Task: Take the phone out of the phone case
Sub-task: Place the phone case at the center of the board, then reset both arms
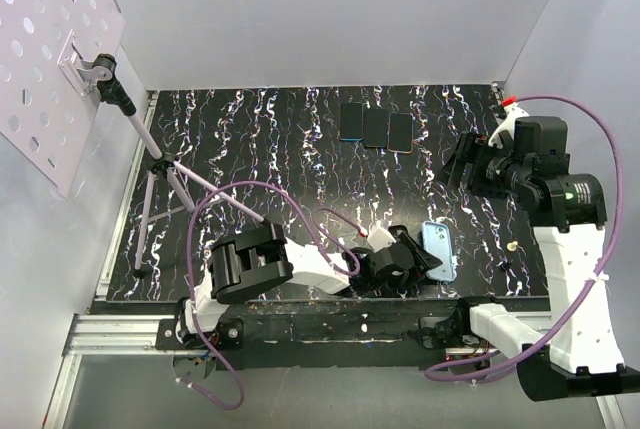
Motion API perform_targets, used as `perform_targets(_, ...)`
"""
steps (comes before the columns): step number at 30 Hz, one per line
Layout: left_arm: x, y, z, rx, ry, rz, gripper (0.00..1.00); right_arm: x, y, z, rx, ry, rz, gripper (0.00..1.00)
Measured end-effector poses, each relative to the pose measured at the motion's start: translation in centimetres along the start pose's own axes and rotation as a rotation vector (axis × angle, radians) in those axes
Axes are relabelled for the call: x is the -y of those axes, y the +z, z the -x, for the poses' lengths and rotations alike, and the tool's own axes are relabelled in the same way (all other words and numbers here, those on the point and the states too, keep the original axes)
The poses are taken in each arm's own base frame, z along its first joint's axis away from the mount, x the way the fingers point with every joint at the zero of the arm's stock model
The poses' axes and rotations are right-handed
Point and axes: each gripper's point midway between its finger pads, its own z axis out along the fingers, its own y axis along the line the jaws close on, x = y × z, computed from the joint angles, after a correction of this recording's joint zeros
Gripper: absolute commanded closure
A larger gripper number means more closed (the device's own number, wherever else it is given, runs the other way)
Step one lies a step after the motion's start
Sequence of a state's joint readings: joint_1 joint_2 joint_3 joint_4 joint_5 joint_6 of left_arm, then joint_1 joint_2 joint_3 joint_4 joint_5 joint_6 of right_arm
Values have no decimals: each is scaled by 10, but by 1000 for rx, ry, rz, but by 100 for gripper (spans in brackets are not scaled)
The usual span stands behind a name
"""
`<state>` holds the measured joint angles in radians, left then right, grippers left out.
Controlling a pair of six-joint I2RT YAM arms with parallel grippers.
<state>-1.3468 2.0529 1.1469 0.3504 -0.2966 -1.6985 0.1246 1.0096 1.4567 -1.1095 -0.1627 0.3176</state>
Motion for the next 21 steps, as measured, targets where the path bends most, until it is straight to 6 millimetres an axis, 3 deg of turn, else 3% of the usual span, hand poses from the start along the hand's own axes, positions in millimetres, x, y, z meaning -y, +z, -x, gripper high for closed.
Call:
perform_targets(2,-3,-3,-2,-2,3,16,18,-1,-5,0,14,-4,6,18)
perform_targets(5,-1,-15,-2,-7,11,22,15,-3,-10,-1,20,-9,12,18)
perform_targets(10,21,-49,3,-21,54,-18,9,-8,-20,-4,41,-18,42,14)
perform_targets(16,73,-113,19,-5,259,-132,9,-14,-43,-18,130,-46,97,12)
perform_targets(21,120,-187,61,147,499,-255,8,-15,-58,-32,225,-65,139,11)
